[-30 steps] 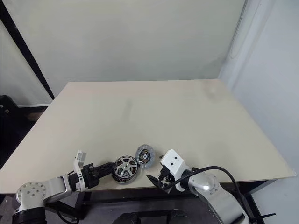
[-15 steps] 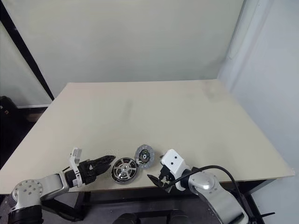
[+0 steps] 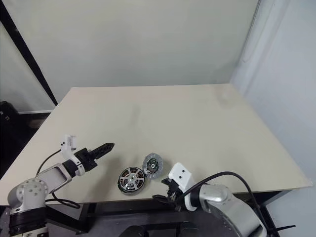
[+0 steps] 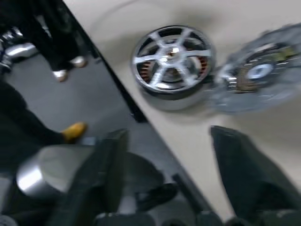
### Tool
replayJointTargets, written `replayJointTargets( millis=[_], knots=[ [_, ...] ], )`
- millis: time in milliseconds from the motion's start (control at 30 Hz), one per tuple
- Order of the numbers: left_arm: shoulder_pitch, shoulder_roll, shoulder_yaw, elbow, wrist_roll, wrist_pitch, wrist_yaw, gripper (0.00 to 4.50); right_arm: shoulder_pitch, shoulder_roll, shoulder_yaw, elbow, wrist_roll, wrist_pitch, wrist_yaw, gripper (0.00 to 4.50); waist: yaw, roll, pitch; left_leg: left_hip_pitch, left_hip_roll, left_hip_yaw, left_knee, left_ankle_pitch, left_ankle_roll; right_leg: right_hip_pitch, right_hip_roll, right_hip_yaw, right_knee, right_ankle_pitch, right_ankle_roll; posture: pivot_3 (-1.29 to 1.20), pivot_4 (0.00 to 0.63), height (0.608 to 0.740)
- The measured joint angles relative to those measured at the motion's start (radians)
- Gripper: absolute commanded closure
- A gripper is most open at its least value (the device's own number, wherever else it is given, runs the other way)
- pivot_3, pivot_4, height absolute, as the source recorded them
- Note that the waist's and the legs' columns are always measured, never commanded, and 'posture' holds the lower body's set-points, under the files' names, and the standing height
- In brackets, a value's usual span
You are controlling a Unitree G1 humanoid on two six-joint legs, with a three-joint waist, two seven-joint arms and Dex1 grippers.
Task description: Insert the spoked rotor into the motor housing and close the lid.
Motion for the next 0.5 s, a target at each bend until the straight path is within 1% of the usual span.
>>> replayJointTargets(
  millis=[100, 167, 200, 300, 500],
  knots=[
    [0.001, -0.005, -0.087, -0.007, 0.132, -0.143, 0.003, 0.00, -0.014, 0.083, 0.022, 0.052, -0.008, 0.011, -0.068, 3.48, 0.000, -0.001, 0.000, 0.000, 0.000, 0.001, 0.001, 0.000, 0.000, 0.000, 0.000, 0.001, 0.000, 0.000, 0.000, 0.00, 0.000, 0.740],
    [0.001, -0.005, -0.132, -0.008, 0.193, -0.201, 0.002, 0.00, -0.035, 0.121, 0.032, 0.093, -0.022, 0.022, -0.103, 4.23, 0.000, -0.001, 0.000, 0.000, 0.000, 0.001, 0.001, 0.000, 0.000, 0.000, 0.000, 0.001, 0.000, 0.000, 0.000, 0.00, 0.000, 0.740],
    [0.002, -0.005, -0.143, -0.008, 0.213, -0.217, 0.002, 0.00, -0.045, 0.134, 0.032, 0.108, -0.026, 0.027, -0.118, 4.48, 0.000, -0.001, 0.000, 0.000, 0.000, 0.001, 0.001, 0.001, 0.001, 0.000, 0.000, 0.001, 0.000, 0.000, 0.000, 0.00, 0.000, 0.740],
    [0.002, -0.004, -0.147, -0.007, 0.250, -0.250, 0.000, 0.00, -0.069, 0.170, 0.036, 0.159, -0.034, 0.046, -0.149, 4.48, 0.000, -0.001, -0.001, 0.000, 0.000, 0.001, 0.001, 0.001, 0.002, 0.000, 0.001, 0.001, 0.001, 0.000, 0.000, 0.00, 0.000, 0.740],
    [0.009, 0.006, -0.154, 0.001, 0.292, -0.272, -0.028, 0.00, -0.093, 0.195, 0.068, 0.214, -0.044, 0.071, -0.170, 4.48, 0.000, -0.001, -0.001, 0.000, 0.000, 0.000, 0.000, 0.001, 0.002, 0.000, 0.001, 0.001, 0.003, 0.000, 0.000, 0.00, 0.000, 0.740]
  ],
)
